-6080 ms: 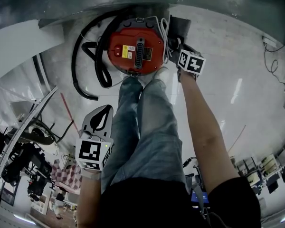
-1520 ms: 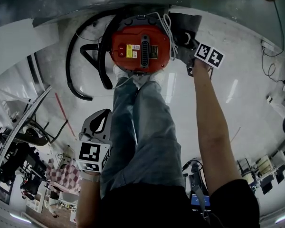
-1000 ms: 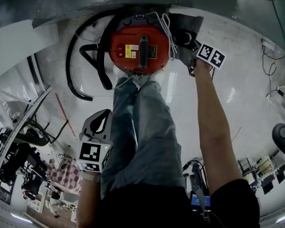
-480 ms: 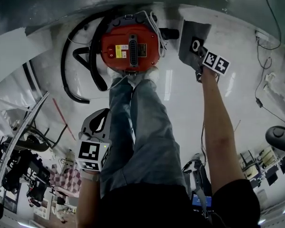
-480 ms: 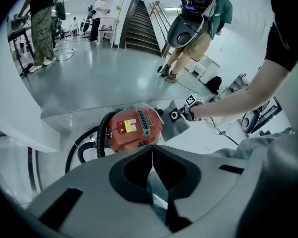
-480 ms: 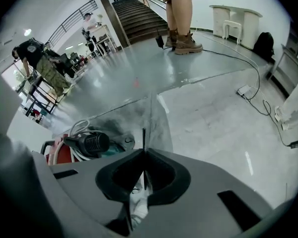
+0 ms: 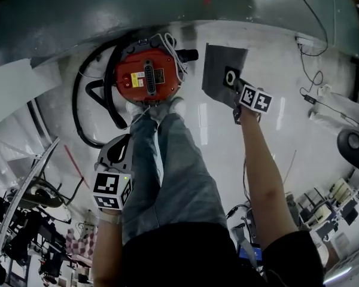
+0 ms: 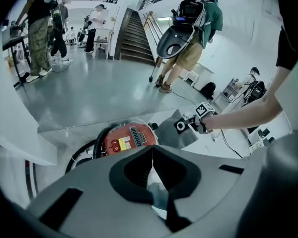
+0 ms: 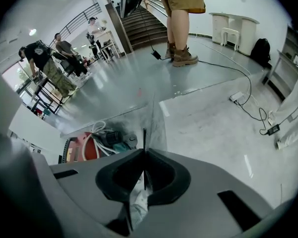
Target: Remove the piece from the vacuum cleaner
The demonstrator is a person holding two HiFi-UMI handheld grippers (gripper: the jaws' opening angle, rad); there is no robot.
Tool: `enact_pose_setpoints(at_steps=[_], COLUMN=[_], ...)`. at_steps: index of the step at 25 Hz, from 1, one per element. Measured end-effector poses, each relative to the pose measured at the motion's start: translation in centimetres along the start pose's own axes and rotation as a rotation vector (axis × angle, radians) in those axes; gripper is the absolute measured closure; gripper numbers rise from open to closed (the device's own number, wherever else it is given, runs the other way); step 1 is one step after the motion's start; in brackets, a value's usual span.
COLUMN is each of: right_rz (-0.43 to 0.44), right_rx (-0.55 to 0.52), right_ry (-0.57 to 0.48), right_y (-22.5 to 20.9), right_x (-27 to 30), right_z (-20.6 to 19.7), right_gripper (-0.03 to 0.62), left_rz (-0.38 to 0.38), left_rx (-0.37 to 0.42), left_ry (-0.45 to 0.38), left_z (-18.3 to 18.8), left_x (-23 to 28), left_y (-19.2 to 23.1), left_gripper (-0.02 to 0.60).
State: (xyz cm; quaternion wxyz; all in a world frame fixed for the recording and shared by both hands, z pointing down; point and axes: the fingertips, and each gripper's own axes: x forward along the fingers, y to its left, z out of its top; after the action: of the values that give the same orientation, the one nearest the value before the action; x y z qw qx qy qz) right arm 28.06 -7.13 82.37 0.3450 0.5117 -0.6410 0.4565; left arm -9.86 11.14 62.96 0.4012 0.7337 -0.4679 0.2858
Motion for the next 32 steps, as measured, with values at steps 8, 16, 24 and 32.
enact_pose_setpoints(at_steps=[8, 16, 24, 32], right_rz=[0.059, 0.127, 0.199, 0.216], right_rx=[-0.025, -0.076, -0.108, -0.198], right_ry=[-0.037, -0.144, -0.248, -0.358], right_y=[4.5, 9.9, 14.1, 19.2], right_x=[-9.1, -19.9, -30.0, -40.3], right_z=[0.2, 2.7, 4.4, 5.5], right_gripper=[0.546, 0.546, 0.546, 0.546], left_rz=[-0.004, -0.062, -0.123, -0.188], left_rx=[-0.01, 0.049, 0.174, 0.314], left_ry=[-0.047, -0.169, -0.252, -0.356], left_z=[3.2, 8.8, 14.7, 21.2], left_x=[-2.2, -4.6, -8.0, -13.4], left_y=[-1.3, -4.2, -7.7, -11.4], left_gripper=[0.563, 0.563, 0.565, 0.565])
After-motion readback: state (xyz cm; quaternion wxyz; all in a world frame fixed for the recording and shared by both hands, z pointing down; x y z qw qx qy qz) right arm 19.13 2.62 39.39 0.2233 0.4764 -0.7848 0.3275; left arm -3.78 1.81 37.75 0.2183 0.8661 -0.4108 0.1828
